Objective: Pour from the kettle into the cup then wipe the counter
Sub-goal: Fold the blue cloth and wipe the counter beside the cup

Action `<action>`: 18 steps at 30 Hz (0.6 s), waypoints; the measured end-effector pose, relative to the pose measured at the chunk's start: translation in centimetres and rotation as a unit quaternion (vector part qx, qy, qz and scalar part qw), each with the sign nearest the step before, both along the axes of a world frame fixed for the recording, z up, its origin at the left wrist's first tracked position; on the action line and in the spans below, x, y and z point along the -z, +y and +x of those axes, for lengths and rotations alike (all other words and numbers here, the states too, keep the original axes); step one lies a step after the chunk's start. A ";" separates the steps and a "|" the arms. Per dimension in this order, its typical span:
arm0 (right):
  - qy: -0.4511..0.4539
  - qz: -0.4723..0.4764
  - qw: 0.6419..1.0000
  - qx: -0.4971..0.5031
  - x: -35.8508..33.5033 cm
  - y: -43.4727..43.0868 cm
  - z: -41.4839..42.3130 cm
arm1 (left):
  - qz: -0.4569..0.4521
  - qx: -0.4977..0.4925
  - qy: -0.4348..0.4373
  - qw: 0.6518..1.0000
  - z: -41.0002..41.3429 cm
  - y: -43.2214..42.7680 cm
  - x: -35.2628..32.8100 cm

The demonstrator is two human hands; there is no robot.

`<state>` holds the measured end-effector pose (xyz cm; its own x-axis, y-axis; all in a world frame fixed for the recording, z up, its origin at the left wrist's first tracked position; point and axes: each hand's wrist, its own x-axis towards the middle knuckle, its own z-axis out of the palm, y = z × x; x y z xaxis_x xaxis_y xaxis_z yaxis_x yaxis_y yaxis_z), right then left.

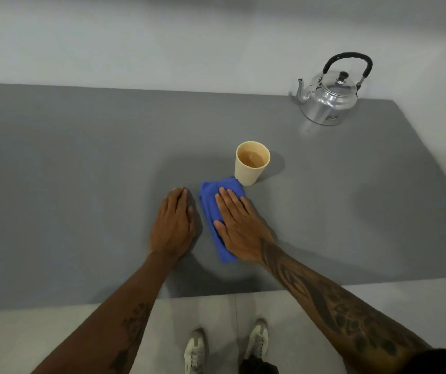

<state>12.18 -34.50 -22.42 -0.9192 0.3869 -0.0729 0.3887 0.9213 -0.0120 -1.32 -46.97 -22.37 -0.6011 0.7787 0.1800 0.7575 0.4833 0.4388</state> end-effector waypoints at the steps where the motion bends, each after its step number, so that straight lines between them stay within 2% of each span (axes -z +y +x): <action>1: 0.000 -0.002 1.000 0.010 0.2 0.4 2.4 | -0.002 -0.002 -0.005 1.000 -0.1 0.1 0.1; 5: -0.006 -0.030 0.993 0.115 -0.3 4.5 8.8 | -0.020 -0.003 -0.018 1.000 -0.1 0.2 0.0; 9: 0.016 -0.006 0.968 0.251 -1.0 7.5 3.8 | -0.031 -0.005 -0.014 0.999 0.0 0.5 0.0; 11: 0.006 -0.008 0.972 0.235 -0.9 6.6 3.3 | -0.031 -0.013 -0.013 0.999 0.0 0.5 -0.1; 15: -0.034 -0.012 0.992 0.118 -0.5 5.6 10.6 | -0.028 -0.014 -0.008 0.999 0.0 0.3 -0.1; 16: -0.035 -0.012 0.992 0.121 -0.6 7.1 11.6 | -0.032 -0.016 -0.012 0.999 0.0 0.4 -0.1; 18: -0.022 -0.010 0.981 0.191 -0.9 10.7 10.8 | -0.041 -0.022 -0.018 0.999 0.1 0.4 0.0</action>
